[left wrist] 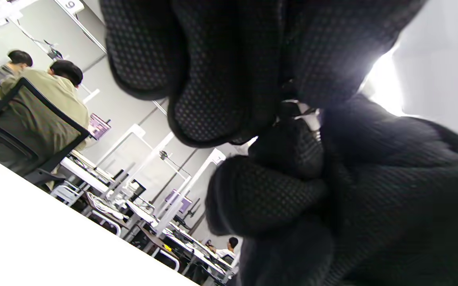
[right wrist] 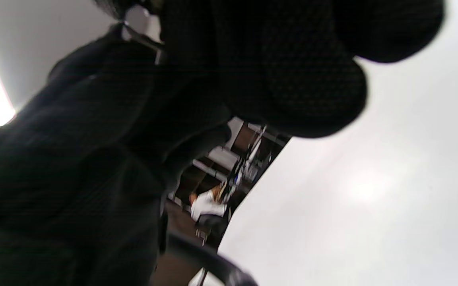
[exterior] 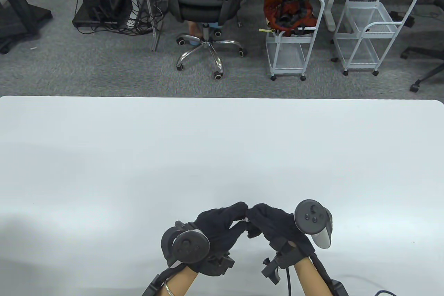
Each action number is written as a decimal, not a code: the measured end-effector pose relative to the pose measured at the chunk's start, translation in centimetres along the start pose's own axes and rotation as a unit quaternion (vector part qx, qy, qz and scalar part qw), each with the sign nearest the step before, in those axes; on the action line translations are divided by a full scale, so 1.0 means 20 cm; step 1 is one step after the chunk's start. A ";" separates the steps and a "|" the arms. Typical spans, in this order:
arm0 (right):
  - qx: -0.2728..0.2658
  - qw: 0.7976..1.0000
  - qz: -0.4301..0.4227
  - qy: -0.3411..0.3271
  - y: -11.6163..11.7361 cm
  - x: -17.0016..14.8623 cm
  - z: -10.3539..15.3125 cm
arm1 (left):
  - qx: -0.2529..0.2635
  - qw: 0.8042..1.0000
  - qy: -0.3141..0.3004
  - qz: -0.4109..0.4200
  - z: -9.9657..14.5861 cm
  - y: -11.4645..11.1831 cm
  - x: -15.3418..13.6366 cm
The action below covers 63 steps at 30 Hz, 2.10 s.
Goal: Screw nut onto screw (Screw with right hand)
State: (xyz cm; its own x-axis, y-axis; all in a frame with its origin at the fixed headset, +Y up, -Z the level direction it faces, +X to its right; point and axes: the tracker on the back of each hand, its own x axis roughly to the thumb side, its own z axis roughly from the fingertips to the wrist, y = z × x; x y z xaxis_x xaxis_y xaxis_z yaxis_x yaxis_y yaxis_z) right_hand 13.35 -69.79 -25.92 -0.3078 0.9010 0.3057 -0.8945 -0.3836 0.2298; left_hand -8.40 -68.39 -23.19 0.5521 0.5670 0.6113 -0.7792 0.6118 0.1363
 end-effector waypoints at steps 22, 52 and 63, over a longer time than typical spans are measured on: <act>0.013 1.000 -0.007 -0.002 0.00 0.00 0.00 | 0.002 1.000 -0.010 -0.001 0.00 0.01 0.01; 0.107 0.994 -0.020 0.010 -0.01 0.00 -0.01 | 0.006 1.000 -0.006 -0.014 0.00 0.01 0.01; 0.021 1.000 -0.014 0.002 -0.01 0.00 0.00 | 0.007 1.000 -0.018 -0.013 0.00 0.02 0.03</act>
State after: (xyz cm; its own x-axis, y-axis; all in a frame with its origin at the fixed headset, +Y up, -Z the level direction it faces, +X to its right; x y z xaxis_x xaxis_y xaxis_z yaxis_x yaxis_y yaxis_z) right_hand 13.42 -69.71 -25.96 -0.2834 0.9124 0.2954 -0.8885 -0.3657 0.2772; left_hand -8.35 -67.89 -22.81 0.5612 0.5310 0.6350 -0.7693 0.6177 0.1634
